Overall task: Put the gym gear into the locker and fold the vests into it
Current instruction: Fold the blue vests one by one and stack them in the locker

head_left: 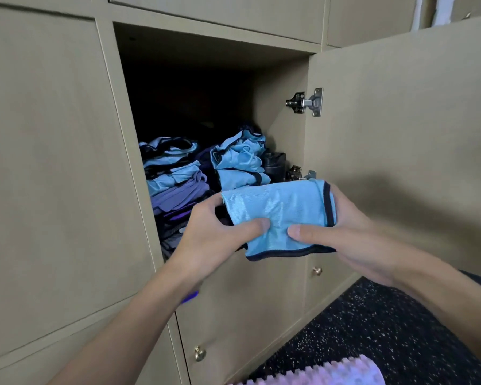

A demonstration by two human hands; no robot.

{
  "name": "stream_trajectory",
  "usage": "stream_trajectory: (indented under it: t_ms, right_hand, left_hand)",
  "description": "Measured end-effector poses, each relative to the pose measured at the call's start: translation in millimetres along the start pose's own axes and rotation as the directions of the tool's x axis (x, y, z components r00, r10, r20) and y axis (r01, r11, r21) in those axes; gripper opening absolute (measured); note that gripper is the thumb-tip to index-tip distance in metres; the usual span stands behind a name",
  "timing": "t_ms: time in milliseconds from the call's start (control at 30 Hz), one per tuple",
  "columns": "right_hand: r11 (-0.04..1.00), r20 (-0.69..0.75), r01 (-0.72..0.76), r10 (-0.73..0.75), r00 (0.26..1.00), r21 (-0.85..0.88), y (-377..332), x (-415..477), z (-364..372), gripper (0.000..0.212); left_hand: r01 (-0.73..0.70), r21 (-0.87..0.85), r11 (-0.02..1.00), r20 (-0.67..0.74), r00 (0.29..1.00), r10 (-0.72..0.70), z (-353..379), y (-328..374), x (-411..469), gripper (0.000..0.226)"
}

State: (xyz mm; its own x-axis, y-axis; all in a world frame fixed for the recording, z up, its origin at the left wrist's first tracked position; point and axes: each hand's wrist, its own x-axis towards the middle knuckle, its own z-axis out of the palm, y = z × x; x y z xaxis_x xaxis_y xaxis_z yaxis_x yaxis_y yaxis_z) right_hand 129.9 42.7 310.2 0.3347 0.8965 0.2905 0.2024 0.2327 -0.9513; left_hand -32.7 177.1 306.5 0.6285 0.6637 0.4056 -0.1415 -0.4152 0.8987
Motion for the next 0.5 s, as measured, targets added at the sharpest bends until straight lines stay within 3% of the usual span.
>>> stream_trajectory:
  t_ms: [200, 500]
  right_hand:
    - [0.991, -0.124, 0.133, -0.129, 0.984, 0.027, 19.5, 73.8, 0.1, 0.064]
    - [0.977, -0.133, 0.176, -0.160, 0.978, 0.119, -9.3, 194.2, -28.3, 0.062]
  left_hand:
    - [-0.037, 0.017, 0.999, -0.129, 0.991, 0.039, -10.1, -20.8, 43.8, 0.056]
    - [-0.116, 0.116, 0.987, -0.176, 0.975, 0.135, -12.1, 0.0, 165.1, 0.042]
